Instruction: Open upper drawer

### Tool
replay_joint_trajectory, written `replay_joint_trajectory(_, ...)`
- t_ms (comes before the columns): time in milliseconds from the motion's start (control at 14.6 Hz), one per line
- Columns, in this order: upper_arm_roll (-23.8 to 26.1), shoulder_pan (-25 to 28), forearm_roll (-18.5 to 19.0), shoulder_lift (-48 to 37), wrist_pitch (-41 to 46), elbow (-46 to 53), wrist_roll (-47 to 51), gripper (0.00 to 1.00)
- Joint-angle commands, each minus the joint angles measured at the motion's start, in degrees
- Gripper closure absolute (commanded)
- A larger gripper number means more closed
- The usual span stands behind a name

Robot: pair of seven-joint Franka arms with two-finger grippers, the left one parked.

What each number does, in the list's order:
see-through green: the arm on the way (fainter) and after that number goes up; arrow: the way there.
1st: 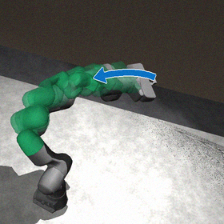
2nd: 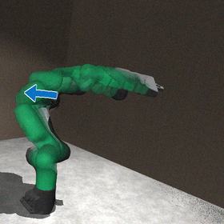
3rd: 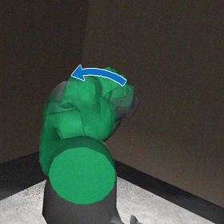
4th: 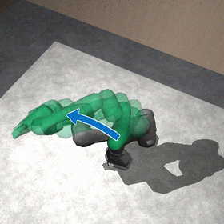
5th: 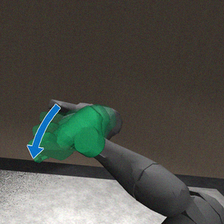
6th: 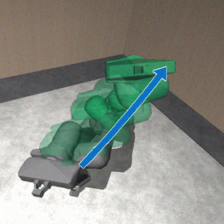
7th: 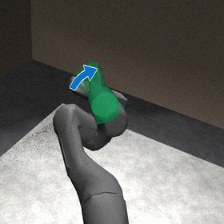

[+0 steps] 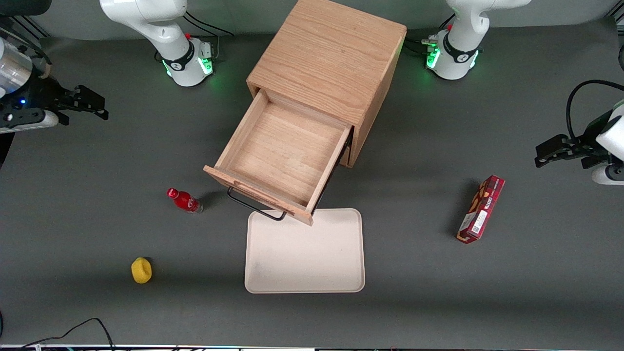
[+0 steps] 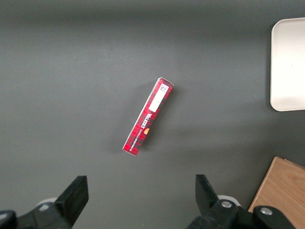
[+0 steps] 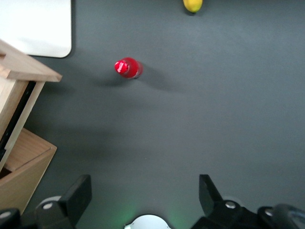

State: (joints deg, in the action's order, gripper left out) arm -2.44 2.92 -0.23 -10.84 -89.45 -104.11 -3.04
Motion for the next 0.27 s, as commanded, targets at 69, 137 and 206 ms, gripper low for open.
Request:
replay_joint_trajectory(69, -0.11, 0.77, -0.47, 0.38, -0.03, 1.01, 11.95, 0.0)
replay_joint_trajectory(137, 0.07, 0.86, -0.47, 0.3, 0.93, 1.1, 13.22, 0.0)
replay_joint_trajectory(206, 0.07, 0.86, -0.47, 0.47, 1.2, 1.18, 13.06, 0.0)
